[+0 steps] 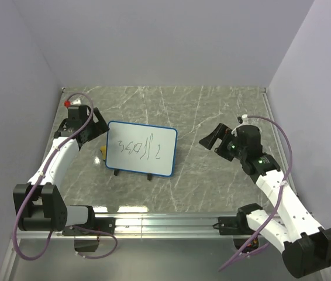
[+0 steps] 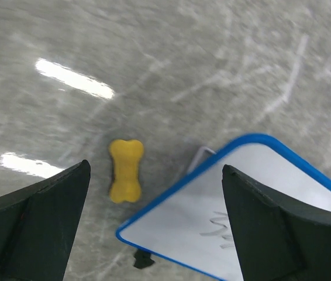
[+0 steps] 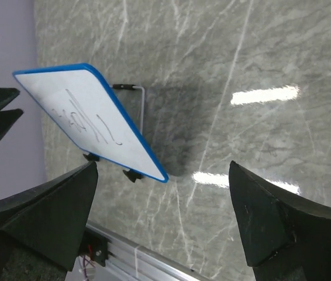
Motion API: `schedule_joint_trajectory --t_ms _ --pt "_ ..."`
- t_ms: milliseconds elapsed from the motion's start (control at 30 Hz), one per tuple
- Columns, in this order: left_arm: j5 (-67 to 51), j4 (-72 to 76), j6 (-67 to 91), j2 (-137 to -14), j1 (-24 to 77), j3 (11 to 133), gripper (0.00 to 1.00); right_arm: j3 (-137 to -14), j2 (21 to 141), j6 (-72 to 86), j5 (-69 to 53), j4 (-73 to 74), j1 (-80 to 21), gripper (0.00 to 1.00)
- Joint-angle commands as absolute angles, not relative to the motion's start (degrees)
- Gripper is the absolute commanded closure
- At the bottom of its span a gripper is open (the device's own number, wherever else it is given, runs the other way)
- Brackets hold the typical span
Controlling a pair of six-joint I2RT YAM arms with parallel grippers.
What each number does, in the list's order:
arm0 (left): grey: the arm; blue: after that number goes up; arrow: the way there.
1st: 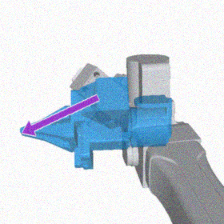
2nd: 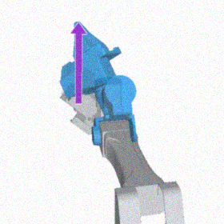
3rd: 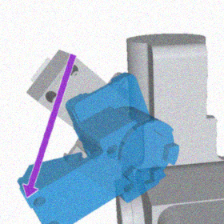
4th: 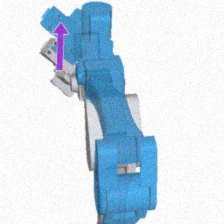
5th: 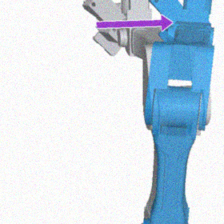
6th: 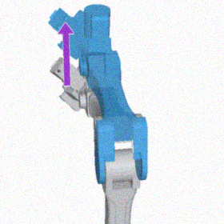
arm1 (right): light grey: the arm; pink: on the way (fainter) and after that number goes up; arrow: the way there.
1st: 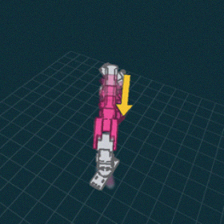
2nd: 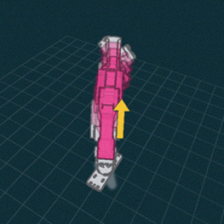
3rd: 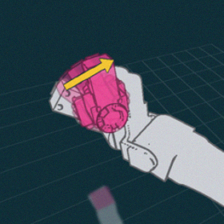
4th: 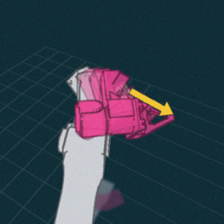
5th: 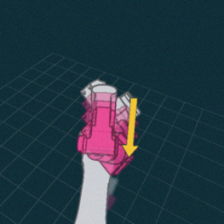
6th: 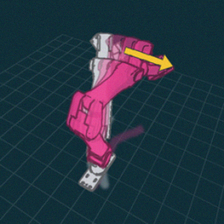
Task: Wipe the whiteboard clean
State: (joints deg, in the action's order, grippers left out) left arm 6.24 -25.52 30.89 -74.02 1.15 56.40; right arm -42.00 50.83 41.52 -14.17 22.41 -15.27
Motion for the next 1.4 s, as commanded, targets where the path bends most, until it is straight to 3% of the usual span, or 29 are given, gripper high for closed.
schedule_joint_trajectory --t_ms 0,433,600,933,1167,1367 --pt "-4.44 -24.54 30.41 -72.43 0.7 57.49 0.01 -45.53 51.5 40.78 -16.96 17.68 -15.21 0.0" --pt "5.27 -33.22 31.99 -69.79 0.62 53.62 0.03 -47.64 72.66 40.25 -41.38 -6.57 -13.27 0.02" --pt "6.32 -35.68 31.29 -66.97 0.61 52.3 0.09 -51.75 81.45 39.9 -45.07 -10.45 -13.01 0.05" --pt "15.46 -35.08 31.29 -66.27 0.18 51.5 0.11 -57.91 92.72 41.49 -49.31 -13.8 -16.34 0.11" --pt "13.72 -29.72 30.32 -72.23 -1.41 48.52 0.28 -60.47 97.11 42.36 -49.92 -13.79 -19.15 0.2" --pt "10.81 -26.98 30.67 -78.73 -1.23 49.21 0.4 -65.56 100.63 41.49 -49.57 -11.08 -21.62 0.36"
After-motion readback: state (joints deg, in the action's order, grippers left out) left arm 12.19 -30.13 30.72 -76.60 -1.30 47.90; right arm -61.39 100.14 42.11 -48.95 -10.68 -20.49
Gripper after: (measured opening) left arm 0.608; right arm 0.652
